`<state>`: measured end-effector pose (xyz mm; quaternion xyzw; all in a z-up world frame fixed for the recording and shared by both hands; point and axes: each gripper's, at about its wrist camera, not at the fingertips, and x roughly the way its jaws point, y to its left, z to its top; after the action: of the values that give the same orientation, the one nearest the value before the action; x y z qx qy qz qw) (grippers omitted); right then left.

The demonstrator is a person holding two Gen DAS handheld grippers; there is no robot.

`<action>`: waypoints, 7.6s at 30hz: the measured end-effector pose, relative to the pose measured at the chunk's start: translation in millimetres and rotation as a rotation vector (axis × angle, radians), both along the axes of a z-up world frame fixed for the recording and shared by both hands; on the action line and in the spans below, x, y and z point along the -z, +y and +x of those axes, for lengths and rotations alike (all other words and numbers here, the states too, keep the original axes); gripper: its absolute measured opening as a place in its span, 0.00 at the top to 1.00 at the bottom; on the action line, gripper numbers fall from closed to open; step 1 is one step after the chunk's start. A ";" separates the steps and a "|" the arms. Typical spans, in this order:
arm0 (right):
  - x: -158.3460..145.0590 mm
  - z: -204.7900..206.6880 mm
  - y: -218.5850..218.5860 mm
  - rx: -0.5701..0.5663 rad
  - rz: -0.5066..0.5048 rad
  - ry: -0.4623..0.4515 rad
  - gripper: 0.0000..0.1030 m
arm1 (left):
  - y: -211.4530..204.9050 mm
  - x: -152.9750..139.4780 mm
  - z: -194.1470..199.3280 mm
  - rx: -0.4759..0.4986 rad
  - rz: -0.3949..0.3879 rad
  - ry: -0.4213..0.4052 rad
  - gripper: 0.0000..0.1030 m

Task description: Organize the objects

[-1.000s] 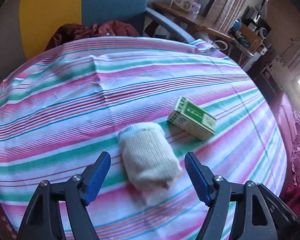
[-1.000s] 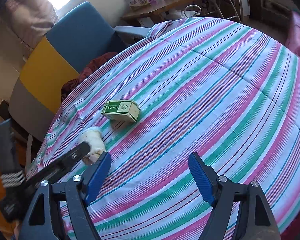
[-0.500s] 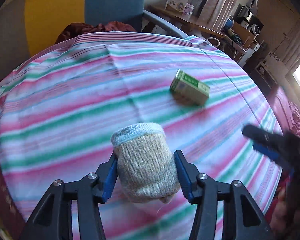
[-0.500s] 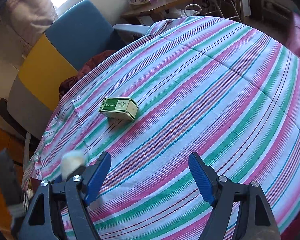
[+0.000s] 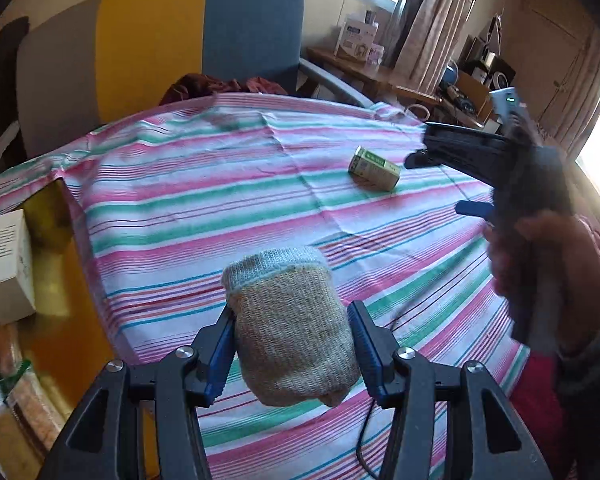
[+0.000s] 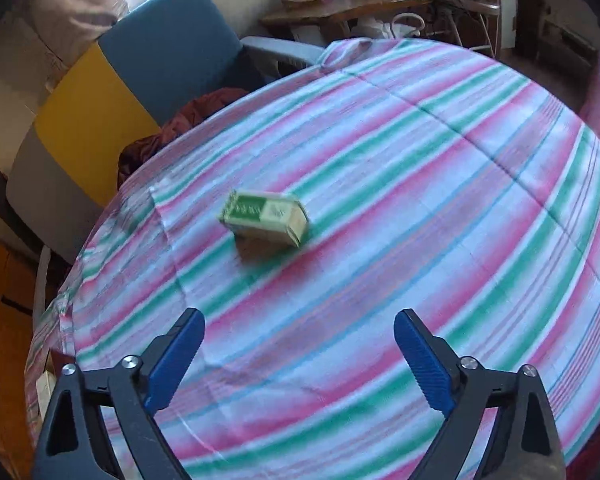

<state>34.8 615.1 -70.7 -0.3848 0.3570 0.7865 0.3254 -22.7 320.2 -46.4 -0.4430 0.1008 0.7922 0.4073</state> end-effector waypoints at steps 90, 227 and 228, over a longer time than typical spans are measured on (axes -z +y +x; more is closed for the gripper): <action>47.3 -54.6 -207.3 -0.745 0.351 -0.178 0.28 | -218.7 -4.3 -9.3 -0.434 -0.055 0.096 0.47; -50.6 -45.8 -397.8 -0.713 0.512 0.123 0.00 | -294.6 -49.2 22.3 -0.768 -0.076 0.320 0.26; -51.6 -45.1 -397.4 -0.711 0.504 0.129 0.00 | -294.2 -48.4 22.3 -0.773 -0.087 0.323 0.26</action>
<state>-10.3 217.7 -19.1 -0.3424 0.0191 0.9345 0.0950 -0.4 26.1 1.9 -0.3352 0.0230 0.9410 0.0399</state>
